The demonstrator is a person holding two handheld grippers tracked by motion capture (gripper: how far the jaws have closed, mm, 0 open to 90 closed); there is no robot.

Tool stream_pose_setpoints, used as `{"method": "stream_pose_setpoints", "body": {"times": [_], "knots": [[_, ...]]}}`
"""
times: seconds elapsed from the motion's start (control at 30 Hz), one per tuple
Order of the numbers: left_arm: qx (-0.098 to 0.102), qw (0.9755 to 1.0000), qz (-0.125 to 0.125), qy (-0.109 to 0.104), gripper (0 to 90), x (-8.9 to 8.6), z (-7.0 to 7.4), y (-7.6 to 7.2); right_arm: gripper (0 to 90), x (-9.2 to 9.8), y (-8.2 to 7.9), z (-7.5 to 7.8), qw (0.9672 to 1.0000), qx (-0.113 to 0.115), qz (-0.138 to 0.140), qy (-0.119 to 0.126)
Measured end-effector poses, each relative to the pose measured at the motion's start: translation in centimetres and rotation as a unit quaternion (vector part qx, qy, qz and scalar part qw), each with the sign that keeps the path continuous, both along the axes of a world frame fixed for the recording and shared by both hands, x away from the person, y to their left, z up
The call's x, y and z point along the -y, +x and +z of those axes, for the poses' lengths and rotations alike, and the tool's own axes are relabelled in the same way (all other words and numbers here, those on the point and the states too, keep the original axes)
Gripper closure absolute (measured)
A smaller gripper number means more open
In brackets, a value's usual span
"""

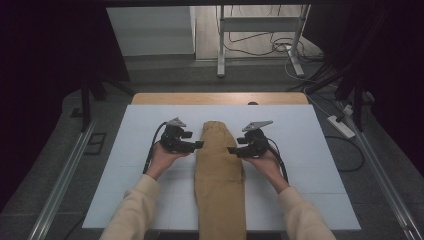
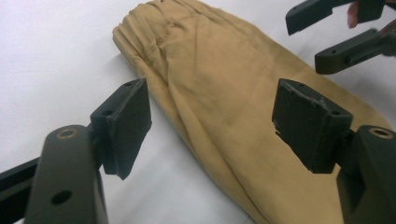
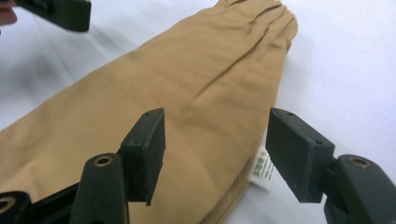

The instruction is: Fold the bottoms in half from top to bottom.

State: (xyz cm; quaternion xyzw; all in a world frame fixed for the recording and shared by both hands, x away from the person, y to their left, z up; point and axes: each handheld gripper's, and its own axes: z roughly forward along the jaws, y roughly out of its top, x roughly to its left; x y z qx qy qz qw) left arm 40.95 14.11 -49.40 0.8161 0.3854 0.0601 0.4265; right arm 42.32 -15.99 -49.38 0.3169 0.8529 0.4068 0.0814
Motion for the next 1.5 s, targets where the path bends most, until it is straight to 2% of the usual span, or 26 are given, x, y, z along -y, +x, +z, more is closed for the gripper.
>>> {"method": "stream_pose_setpoints", "body": {"times": [0.33,0.6,0.97,1.1,1.23,1.37,1.5], "knots": [[-0.013,0.9999,0.009,0.005,27.3,0.7,-0.8,1.8,38.0,-1.1,2.0,-0.1,0.9999,-0.005,-0.01,0.002],[-0.018,0.9997,0.009,0.012,27.2,1.3,-1.2,2.8,37.9,-1.0,2.9,-0.1,0.9998,-0.006,-0.017,-0.006],[-0.026,0.9994,0.015,0.018,26.4,1.7,-1.7,3.5,37.9,-1.3,4.1,-0.4,0.9996,-0.009,-0.026,-0.009],[-0.029,0.9993,0.02,0.013,26.2,1.6,-1.8,3.8,37.9,-1.6,4.5,-0.6,0.9995,-0.008,-0.028,-0.012],[-0.032,0.9991,0.021,0.016,26.0,1.8,-2.0,4.0,37.9,-1.4,5.0,-1.0,0.9991,-0.016,-0.038,-0.006],[-0.032,0.9993,0.013,0.016,25.1,2.0,-2.3,4.2,37.8,-1.5,5.3,-1.4,0.999,-0.02,-0.039,-0.01],[-0.037,0.999,0.017,0.018,24.9,2.2,-2.6,4.3,37.6,-1.5,5.4,-1.7,0.9989,-0.023,-0.04,-0.013]]}}
